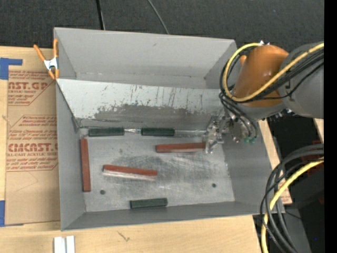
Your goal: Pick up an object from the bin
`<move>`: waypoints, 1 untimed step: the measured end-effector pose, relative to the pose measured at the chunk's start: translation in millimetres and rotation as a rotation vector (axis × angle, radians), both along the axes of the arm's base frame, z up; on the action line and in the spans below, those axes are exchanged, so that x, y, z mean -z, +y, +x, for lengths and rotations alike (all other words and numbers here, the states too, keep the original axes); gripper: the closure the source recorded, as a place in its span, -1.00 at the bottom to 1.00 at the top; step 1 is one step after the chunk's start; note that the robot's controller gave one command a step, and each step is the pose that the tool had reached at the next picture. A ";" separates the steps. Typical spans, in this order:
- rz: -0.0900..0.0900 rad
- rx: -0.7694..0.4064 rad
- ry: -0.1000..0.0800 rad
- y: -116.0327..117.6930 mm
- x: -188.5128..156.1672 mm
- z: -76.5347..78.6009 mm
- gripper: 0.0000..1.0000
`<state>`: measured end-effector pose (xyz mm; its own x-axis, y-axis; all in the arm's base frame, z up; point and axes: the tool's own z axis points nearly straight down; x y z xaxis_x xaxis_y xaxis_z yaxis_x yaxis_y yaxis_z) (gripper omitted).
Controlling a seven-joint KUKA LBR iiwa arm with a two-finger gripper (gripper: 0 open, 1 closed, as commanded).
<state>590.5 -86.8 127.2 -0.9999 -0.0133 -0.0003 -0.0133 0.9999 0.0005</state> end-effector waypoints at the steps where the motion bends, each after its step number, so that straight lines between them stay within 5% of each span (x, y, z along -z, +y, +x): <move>1: -0.001 -0.043 -0.003 10.6 -130.7 -2.7 1.00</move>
Offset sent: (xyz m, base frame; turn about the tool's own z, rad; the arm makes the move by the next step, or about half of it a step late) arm 0.0000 0.0000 0.0000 0.0000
